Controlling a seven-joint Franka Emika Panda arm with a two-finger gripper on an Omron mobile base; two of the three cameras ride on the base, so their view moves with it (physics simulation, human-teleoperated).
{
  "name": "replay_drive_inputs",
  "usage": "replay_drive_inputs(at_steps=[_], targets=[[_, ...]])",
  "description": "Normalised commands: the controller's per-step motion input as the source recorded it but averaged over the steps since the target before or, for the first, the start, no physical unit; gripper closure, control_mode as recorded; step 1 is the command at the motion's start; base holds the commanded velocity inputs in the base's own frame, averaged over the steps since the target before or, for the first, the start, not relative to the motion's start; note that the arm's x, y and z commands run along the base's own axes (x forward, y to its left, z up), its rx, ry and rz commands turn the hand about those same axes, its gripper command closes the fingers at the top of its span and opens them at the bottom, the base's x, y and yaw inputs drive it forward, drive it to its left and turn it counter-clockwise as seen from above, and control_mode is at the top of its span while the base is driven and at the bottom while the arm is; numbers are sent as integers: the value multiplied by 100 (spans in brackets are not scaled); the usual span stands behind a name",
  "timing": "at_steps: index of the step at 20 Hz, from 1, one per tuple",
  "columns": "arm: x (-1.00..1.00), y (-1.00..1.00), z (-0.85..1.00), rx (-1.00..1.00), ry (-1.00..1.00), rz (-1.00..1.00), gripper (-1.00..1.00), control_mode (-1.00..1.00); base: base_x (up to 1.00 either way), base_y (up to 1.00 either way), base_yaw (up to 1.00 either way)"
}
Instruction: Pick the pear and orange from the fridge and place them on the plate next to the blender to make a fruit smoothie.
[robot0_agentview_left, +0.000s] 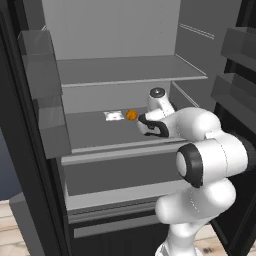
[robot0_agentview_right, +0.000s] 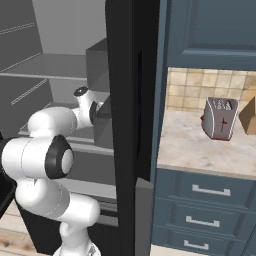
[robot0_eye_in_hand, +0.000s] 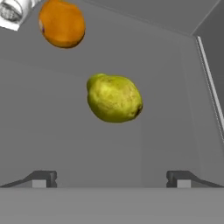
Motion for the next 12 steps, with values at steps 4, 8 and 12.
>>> replay_drive_inputs(at_steps=[4,8,12], targets=[[43,0,-1,0,0,0,-100,-100,0,0,0],[39,0,-12,0,0,0,-100,-100,0,0,0],[38,0,-26,0,0,0,-100,-100,0,0,0]])
